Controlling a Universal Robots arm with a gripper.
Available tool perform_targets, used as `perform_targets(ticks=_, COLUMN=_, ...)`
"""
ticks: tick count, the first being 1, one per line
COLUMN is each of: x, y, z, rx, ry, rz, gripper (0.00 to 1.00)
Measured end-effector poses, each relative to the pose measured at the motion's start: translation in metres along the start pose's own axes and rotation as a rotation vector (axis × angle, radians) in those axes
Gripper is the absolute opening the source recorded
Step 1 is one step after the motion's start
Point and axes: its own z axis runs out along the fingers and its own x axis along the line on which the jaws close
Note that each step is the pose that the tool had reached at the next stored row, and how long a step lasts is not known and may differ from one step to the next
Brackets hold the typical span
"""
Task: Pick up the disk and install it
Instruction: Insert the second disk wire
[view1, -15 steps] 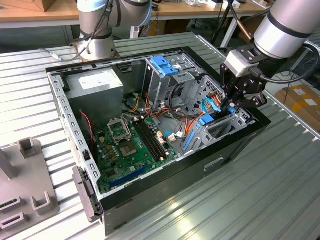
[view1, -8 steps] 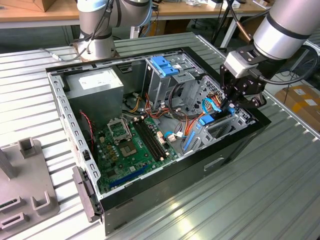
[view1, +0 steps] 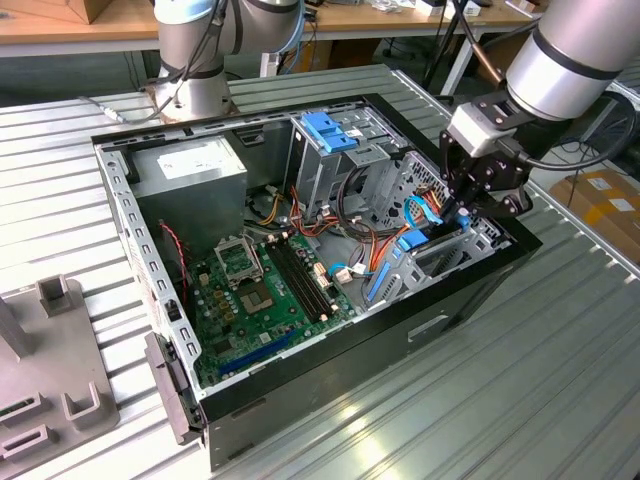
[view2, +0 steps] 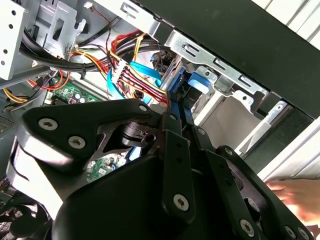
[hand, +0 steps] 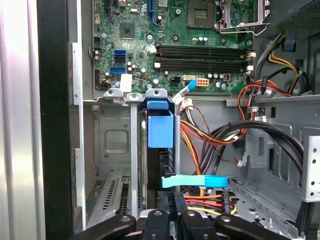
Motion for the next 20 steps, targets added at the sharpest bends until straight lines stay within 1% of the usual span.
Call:
perform_targets(ticks=10, x=0.0018, y=0.0003, z=0.0048, rx=-0.0001, ry=0.0003, rz=0.0, gripper=0.16)
perform_targets(ticks=19, x=0.0019, y=0.0003, z=0.0055, rx=0.0, ry=0.0, rz=0.0, gripper=0.16)
perform_targets(ticks=20, x=0.002, y=0.0003, z=0.0063, rx=0.0, ry=-0.0015, rz=0.0, gripper=0.17)
